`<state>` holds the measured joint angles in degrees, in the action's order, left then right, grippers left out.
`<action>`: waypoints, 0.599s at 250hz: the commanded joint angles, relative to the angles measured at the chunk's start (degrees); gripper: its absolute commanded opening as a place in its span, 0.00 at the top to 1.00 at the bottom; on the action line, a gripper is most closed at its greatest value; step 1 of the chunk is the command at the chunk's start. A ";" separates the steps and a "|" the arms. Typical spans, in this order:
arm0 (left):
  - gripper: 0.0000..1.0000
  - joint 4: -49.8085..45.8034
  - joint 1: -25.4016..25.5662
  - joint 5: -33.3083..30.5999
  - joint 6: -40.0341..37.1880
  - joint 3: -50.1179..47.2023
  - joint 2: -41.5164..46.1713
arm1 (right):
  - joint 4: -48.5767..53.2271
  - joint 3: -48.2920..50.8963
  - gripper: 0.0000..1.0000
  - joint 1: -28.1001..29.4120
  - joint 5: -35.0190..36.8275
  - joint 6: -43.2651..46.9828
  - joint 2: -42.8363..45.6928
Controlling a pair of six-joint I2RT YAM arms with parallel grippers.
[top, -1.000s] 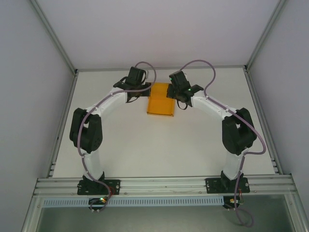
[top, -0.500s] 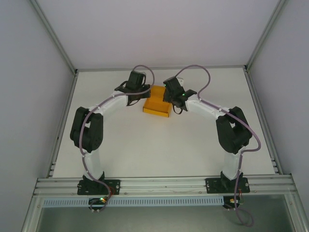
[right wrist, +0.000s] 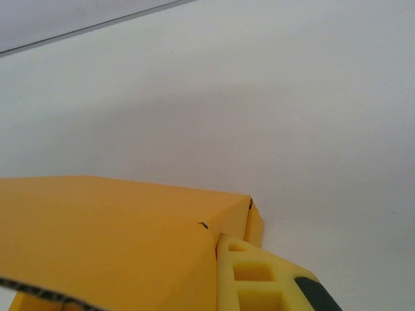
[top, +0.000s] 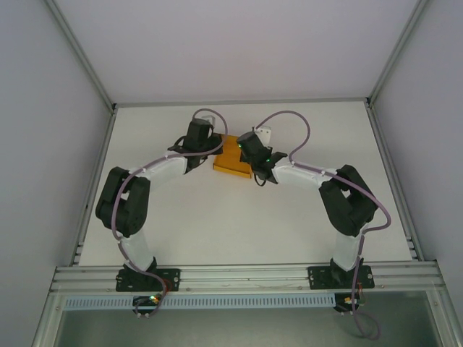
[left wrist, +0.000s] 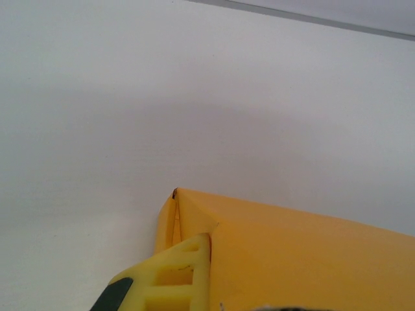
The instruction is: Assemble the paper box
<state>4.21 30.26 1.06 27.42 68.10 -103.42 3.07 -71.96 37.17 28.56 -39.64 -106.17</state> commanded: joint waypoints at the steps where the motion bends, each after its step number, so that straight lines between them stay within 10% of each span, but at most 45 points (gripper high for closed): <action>1: 1.00 -8.41 1.89 4.35 0.96 -1.18 -1.46 | 1.39 -3.85 0.95 1.13 -4.41 -3.74 -1.56; 150: 1.00 -6.89 2.24 6.00 3.07 -3.56 0.41 | 4.53 -11.09 0.96 -0.74 -11.30 -7.48 -5.75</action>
<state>1.10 30.35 0.36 28.95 66.06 -101.51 12.19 -84.12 34.61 24.05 -47.11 -112.25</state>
